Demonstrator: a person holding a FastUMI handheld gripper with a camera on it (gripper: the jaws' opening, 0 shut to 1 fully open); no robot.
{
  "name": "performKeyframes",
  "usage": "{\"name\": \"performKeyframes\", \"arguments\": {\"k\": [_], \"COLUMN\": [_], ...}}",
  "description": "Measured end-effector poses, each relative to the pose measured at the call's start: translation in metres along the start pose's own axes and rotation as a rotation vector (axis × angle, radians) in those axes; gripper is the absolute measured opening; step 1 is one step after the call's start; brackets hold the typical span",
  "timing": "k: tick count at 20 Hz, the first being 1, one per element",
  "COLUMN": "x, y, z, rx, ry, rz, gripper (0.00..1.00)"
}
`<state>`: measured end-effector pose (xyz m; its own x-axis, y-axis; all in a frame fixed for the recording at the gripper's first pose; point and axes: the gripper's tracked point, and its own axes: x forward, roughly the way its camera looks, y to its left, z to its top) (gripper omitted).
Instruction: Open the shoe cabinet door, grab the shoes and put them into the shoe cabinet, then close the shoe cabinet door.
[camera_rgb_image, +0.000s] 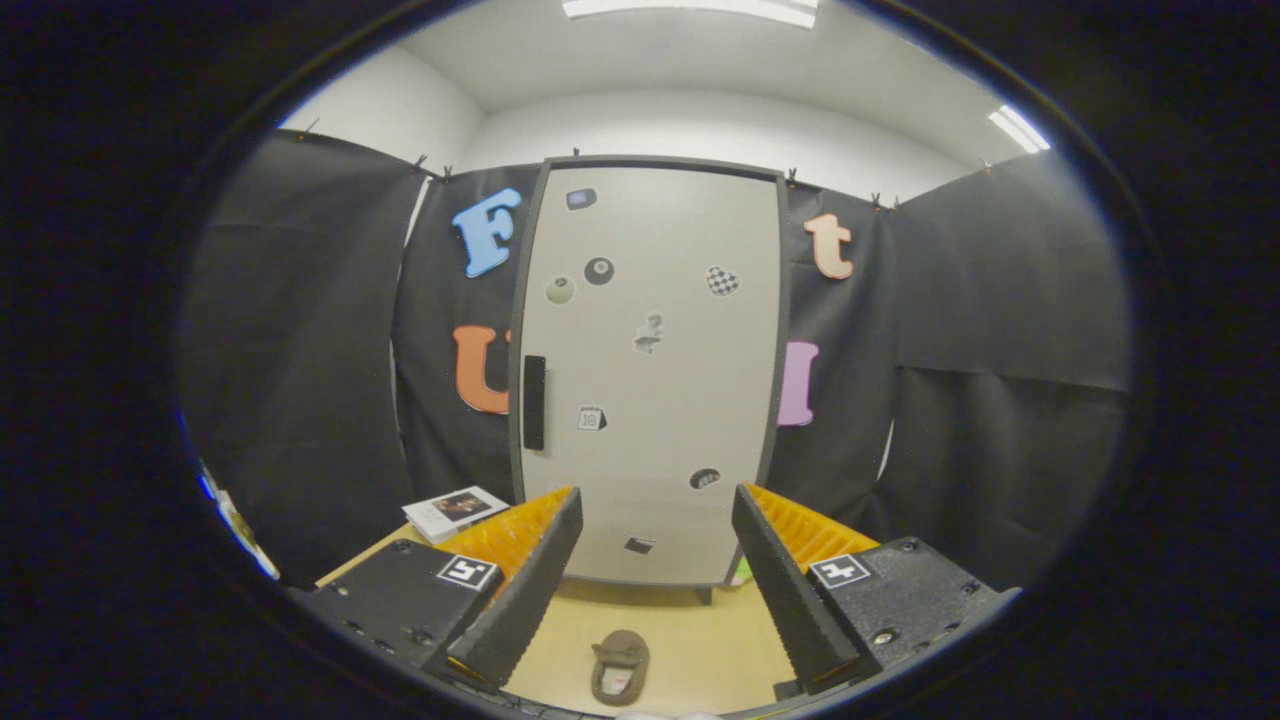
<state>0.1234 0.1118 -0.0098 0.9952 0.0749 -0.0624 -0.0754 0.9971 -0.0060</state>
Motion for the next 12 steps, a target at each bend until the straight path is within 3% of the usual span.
{"name": "performKeyframes", "arguments": {"k": [6,12], "x": [0.094,0.185], "y": [0.076,0.119], "z": [0.014,0.021], "rx": [0.063,0.051], "ry": [0.006,0.012], "rz": [0.118,0.150], "gripper": [0.98,0.99]}}
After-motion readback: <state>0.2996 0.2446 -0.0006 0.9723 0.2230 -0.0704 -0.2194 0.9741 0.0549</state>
